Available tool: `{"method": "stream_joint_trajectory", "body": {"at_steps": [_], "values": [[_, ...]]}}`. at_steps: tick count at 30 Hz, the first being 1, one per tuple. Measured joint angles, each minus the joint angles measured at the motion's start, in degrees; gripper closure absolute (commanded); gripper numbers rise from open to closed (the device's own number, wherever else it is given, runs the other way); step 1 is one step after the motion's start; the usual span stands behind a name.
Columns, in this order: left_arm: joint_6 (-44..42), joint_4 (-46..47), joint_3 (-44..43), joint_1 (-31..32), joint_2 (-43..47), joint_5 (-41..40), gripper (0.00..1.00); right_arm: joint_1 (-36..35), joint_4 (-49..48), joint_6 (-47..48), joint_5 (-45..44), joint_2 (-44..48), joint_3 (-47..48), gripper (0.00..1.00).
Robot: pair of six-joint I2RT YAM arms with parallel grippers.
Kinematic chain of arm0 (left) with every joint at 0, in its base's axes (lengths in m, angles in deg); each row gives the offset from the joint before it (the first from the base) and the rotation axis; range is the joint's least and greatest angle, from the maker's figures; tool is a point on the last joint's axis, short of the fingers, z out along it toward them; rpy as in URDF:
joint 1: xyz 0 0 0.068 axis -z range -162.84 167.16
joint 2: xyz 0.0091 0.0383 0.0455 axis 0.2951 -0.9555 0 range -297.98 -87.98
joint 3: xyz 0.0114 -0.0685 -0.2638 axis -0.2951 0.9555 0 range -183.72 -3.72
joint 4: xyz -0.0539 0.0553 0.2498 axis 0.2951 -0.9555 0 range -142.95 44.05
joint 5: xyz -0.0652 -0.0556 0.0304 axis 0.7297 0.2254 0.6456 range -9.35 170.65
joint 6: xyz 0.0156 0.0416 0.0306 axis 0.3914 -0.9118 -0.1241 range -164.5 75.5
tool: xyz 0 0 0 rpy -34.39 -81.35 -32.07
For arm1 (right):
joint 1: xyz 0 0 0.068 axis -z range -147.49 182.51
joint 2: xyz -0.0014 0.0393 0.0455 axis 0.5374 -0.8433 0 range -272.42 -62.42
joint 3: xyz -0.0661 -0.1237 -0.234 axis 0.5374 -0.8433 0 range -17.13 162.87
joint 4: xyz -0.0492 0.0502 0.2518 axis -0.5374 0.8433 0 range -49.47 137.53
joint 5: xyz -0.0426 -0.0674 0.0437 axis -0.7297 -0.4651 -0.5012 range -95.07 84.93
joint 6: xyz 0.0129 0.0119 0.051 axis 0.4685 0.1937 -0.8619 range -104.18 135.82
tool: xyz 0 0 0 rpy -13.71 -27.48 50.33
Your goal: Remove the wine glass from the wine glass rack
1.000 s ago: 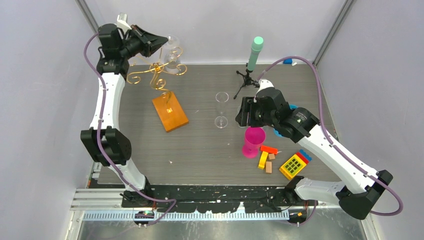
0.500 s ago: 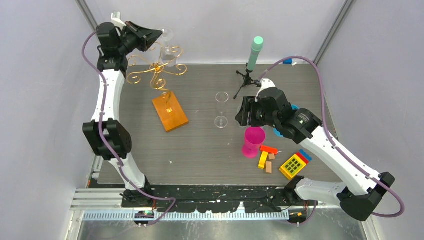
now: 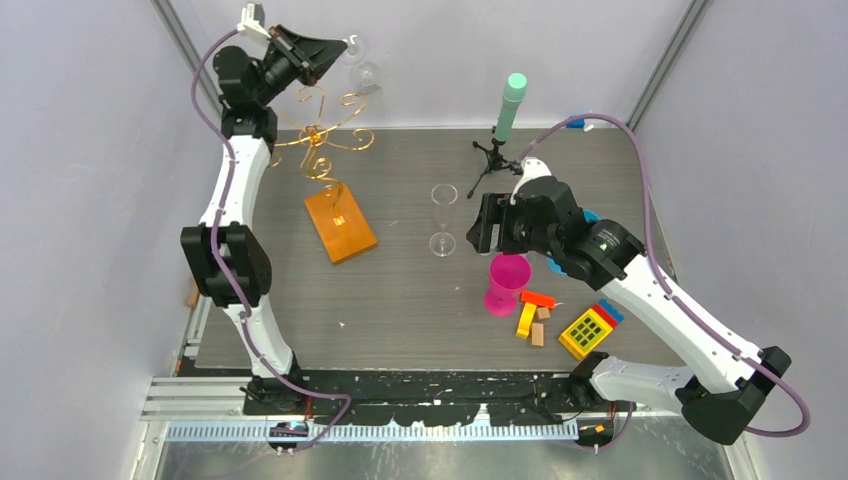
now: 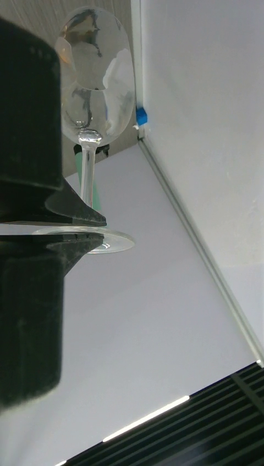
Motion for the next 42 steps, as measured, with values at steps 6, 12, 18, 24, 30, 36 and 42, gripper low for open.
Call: {"method": "stream_joint_trajectory", "body": {"at_steps": [6,12,18,24,30,36,42], "values": [[1.33,2.40,2.95,5.31,3.02,2.01,1.00,0.00,-4.17,0.96,0.44,4.42,-3.89,0.17],[3.13,3.48,10.27,10.86,11.43,3.52,1.00,0.00,-13.40,2.84,1.29,9.60,-5.42,0.21],[5.20,3.69,19.37,17.16,20.70,3.41,1.00,0.00,-25.42,6.91,4.59,9.03,-5.22,0.25],[6.36,0.98,27.76,20.63,27.28,3.48,1.00,0.00,-31.91,12.09,11.15,5.84,-3.08,0.28],[7.93,-1.22,35.65,20.59,33.07,3.06,1.00,0.00,-36.06,16.81,15.63,5.79,-3.06,0.30],[11.72,-1.20,41.18,21.05,37.35,3.34,1.00,0.00,-39.21,20.83,24.15,4.83,-3.06,0.33],[14.88,-1.11,44.50,22.14,40.70,3.37,1.00,0.00,-40.37,22.49,31.80,1.18,-2.19,0.35]]}}
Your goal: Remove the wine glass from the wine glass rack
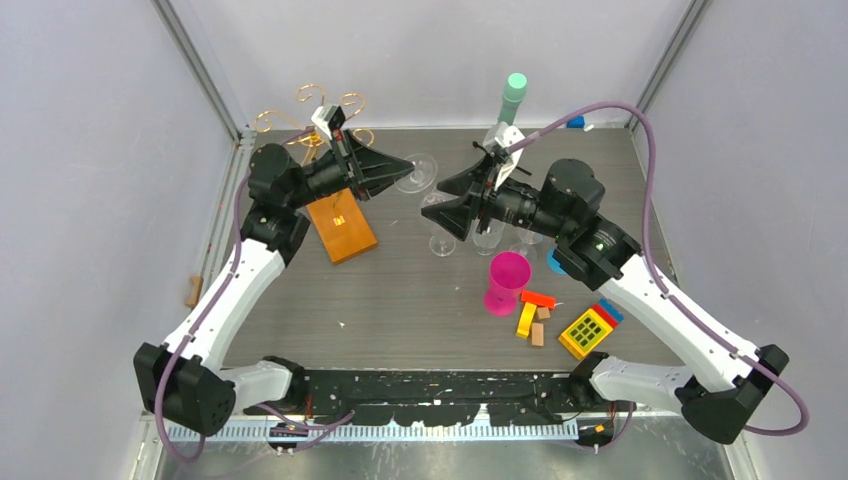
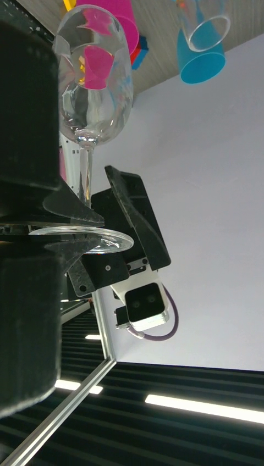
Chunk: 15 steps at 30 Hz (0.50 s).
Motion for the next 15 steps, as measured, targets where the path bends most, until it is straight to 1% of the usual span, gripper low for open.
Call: {"method": "stream_joint_trajectory", "body": {"at_steps": [2,3,4,8,9,10,11,12,13,14,15], "values": [[0.42,-0.02,0.57,0.33,0.83,-0.02,1.00,0.00,-0.07,0.04,1.73,-1.31,0.61,0.39],[0.52,-0.02,0.61,0.46,1.16,-0.02,1.00,0.00,-0.09,0.04,2.25,-1.73,0.85,0.44],[1.09,0.00,0.83,0.74,1.99,-0.04,1.00,0.00,-0.11,0.00,3.91,-3.08,1.53,0.47],[1.79,0.02,1.77,1.51,3.52,-0.13,1.00,0.00,-0.20,-0.33,6.12,-4.98,2.82,0.59],[1.95,-0.02,2.10,1.64,3.91,-0.13,1.00,0.00,-0.33,-0.48,6.56,-5.38,3.10,0.65],[2.21,-0.02,2.54,1.81,4.33,-0.22,1.00,0.00,-0.39,-0.61,6.84,-5.68,3.23,0.69],[2.45,-0.09,2.89,1.90,4.68,-0.37,1.00,0.00,-0.44,-0.79,7.26,-5.99,3.45,0.81],[2.60,-0.11,3.13,1.92,4.96,-0.57,1.00,0.00,-0.55,-1.22,7.89,-6.16,3.58,0.88],[2.82,-0.13,3.37,1.95,5.18,-0.90,1.00,-0.02,-0.83,-1.27,8.26,-6.27,3.65,0.97],[3.89,-0.48,3.48,1.92,5.33,-1.29,0.99,-0.04,-1.18,-1.20,9.07,-6.40,3.67,0.98],[4.70,-0.79,3.50,1.88,5.42,-1.38,0.92,-0.15,-1.46,-0.81,9.53,-6.43,3.67,0.99]]}}
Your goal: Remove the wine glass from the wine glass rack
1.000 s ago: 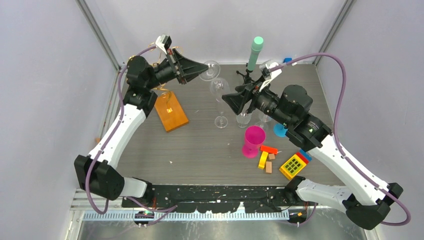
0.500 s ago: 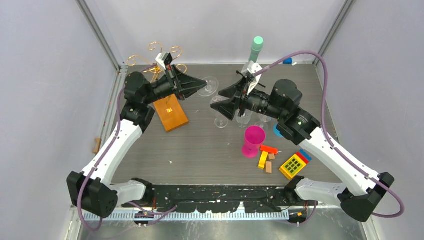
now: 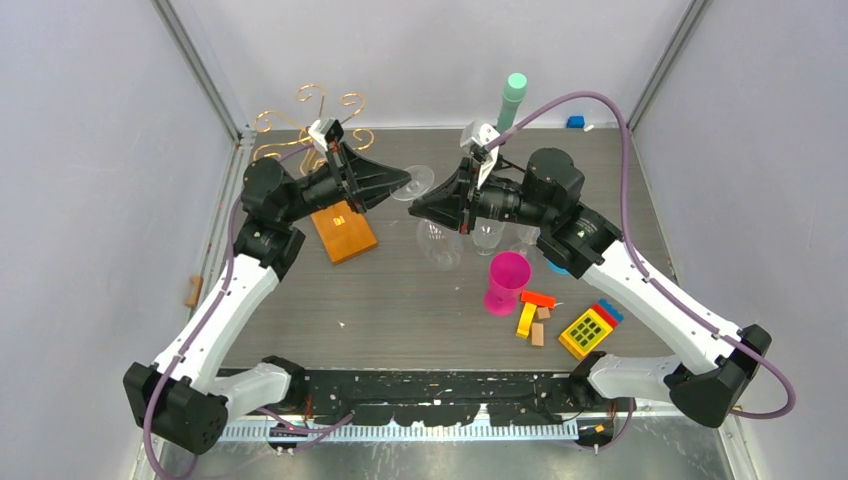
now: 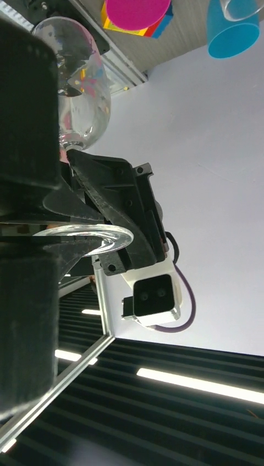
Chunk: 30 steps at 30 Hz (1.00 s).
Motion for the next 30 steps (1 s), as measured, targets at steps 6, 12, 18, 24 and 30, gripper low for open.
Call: {"method": "stream_joint_trajectory", "body": {"at_steps": [6,12,18,24,30], "values": [[-3.17,-3.15,0.00,0.02,1.66,-2.10,0.33,-0.28,-1.97,-3.39,-1.18,-0.09,-0.02,1.00],[-14.60,-14.75,0.76,0.07,6.84,-10.54,0.20,-0.48,-7.87,-8.55,-10.38,0.76,-4.59,1.00],[-18.51,-15.87,13.16,0.11,13.94,-18.51,0.15,-0.15,-14.88,-14.16,-23.50,4.04,-12.13,1.00],[-19.85,-15.91,19.08,0.11,18.49,-22.75,0.14,-0.15,-24.15,-22.40,-34.88,6.69,-16.55,1.00],[-21.99,-11.63,19.06,0.11,23.78,-22.80,0.09,-0.15,-30.88,-32.89,-42.77,5.35,-17.79,1.00]]}}
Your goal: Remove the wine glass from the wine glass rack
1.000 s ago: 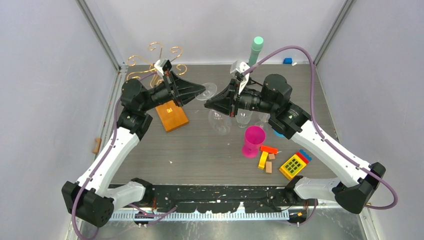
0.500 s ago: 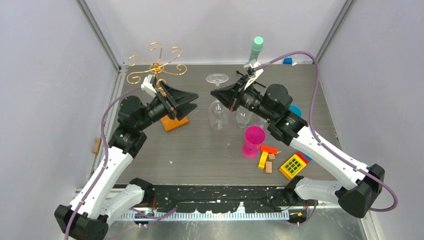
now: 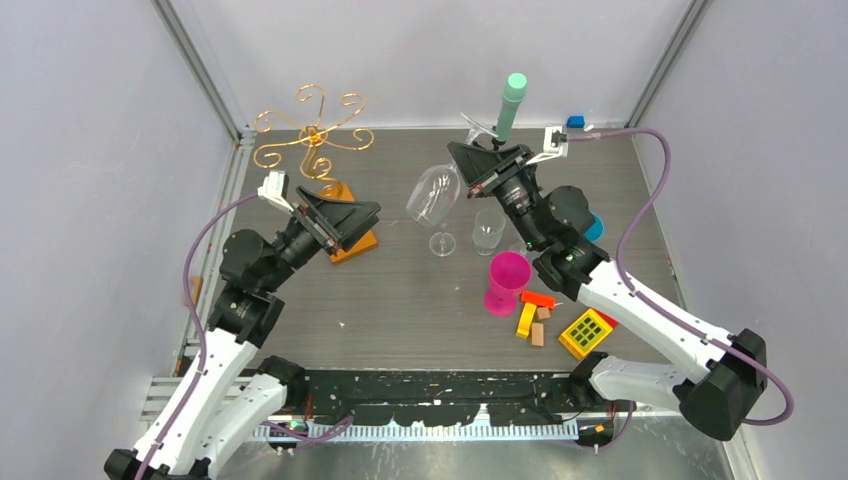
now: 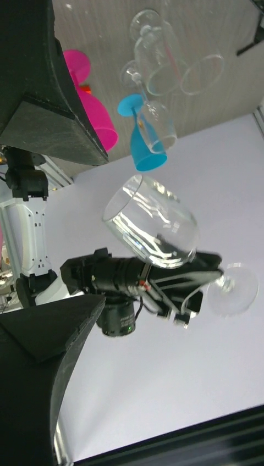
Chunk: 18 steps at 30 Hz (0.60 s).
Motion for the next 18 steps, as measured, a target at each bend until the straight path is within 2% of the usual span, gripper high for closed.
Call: {"method": "stream_joint_trajectory", "body": {"at_steps": [5,18], "values": [[-1.11,4.44,0.00,0.00,1.51,0.46,0.02,-0.04,-2.08,-8.22,-2.12,-3.15,-0.31,1.00],[0.76,12.48,1.66,0.00,0.33,1.66,0.01,-1.60,-6.43,-19.39,-2.01,-5.44,-2.01,1.00]]}}
